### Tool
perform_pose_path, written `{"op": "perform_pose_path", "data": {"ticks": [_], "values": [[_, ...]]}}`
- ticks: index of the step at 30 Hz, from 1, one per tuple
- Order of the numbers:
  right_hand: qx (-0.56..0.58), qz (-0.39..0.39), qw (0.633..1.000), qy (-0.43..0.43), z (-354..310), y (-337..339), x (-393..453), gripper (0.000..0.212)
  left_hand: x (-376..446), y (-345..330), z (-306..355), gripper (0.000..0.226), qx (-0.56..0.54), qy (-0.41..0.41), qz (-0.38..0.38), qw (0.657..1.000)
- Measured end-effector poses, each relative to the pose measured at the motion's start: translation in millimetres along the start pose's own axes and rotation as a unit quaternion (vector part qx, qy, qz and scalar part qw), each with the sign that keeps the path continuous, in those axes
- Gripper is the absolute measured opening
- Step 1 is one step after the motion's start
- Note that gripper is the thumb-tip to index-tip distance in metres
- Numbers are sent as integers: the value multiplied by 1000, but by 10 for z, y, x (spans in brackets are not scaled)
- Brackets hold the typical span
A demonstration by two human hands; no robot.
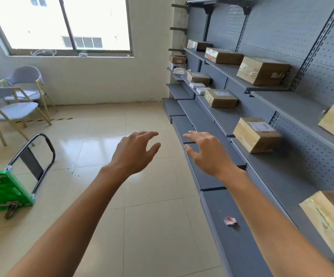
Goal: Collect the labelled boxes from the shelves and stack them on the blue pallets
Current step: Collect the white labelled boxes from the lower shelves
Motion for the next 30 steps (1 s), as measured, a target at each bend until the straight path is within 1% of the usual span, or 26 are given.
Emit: {"op": "perform_pose_path", "data": {"ticks": [5, 11, 16, 24, 30], "values": [[-4, -2, 1000, -7, 415, -313, 609, 43, 670, -438, -189, 44, 12, -8, -10, 1000], [-7, -1, 1000, -13, 1128, -603, 1506, 45, 1752, -1061, -197, 47, 32, -26, -24, 999], [-11, -13, 1000, 0, 1616, -838, 2353, 47, 2606, -1397, -277, 48, 34, -12, -18, 999], [-2, -36, 999, 26, 2004, -1337, 3401, 45, 3570, -1872, -719, 47, 26, 30, -16, 999], [7, -52, 998, 26, 2191, -1918, 4262, 45, 4340, -2298, -1311, 47, 21, 48, -24, 998]]}}
Point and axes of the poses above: each hand's wrist, its own x-axis towards the middle knuckle, its own y-axis out of the back of the hand, z = x × y, the point moved 9 cm from there along x, towards the middle knuckle, and after that the axes turned 9 degrees about z, right-handed, at the moved point
